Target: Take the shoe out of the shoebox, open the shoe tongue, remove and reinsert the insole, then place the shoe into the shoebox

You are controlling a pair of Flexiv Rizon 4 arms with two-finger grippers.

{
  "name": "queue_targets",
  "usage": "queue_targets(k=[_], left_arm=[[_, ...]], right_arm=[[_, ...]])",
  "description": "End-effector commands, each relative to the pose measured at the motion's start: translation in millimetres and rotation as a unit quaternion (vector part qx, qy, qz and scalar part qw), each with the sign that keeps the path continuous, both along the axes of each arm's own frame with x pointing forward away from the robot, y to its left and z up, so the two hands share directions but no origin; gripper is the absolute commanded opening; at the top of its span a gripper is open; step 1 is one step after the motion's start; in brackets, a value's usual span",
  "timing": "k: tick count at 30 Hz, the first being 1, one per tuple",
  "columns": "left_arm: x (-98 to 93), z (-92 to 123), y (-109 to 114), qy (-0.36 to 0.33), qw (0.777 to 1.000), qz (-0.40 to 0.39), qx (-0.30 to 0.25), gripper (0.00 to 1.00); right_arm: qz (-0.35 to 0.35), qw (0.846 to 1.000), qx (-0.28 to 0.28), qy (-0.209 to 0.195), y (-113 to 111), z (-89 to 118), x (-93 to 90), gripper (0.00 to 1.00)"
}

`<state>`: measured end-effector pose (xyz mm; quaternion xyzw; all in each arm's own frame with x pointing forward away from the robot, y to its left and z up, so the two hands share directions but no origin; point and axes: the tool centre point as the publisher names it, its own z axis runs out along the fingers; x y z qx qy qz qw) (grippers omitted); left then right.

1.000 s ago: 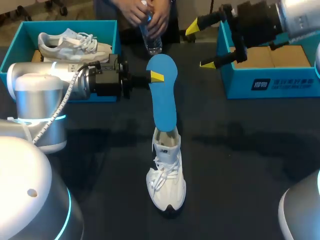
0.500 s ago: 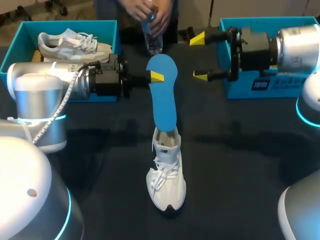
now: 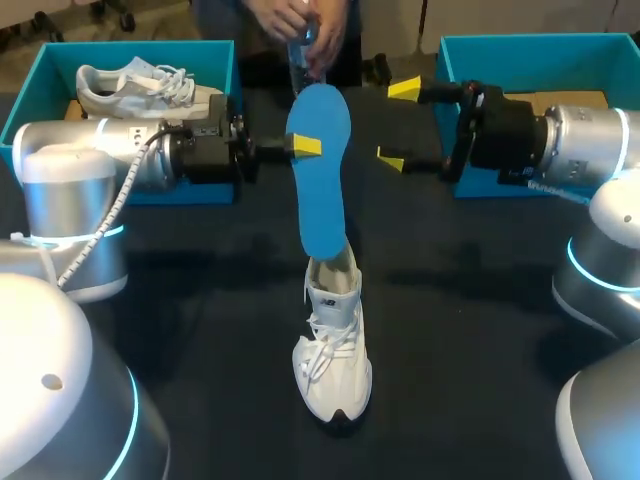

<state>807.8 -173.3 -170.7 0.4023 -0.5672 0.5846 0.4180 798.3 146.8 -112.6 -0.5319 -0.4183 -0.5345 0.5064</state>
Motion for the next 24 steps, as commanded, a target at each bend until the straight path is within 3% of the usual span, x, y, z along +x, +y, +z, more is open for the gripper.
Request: queue_targets(k=[1,6,13,19,24], left_arm=[[4.3,2.8,8.1,-0.076,0.997,-0.015,-0.015,0.00],[6.3,10.2,13.4,-0.173,0.985,-0.007,-0.017,0.00],[14.7,17.4,15.1,-0.252,0.967,0.008,-0.033,0.00],[3.5,21.8,16.0,-0.404,0.914,0.004,-0.024,0.00],[3.6,35.2,31.7,-0.500,0.865,0.007,-0.040,0.00]], right_arm=[[-0.001,1.000,0.003,-0.003,-0.7,-0.6,-0.6,1.00],[0.016,1.000,0.001,-0.014,-4.3,1.4,2.4,1.00],[0.040,0.999,0.003,-0.020,-8.3,2.8,7.6,1.00],[0.040,0.999,0.003,-0.020,-8.3,2.8,7.6,1.00],[0.040,0.999,0.003,-0.020,-8.3,2.8,7.6,1.00]])
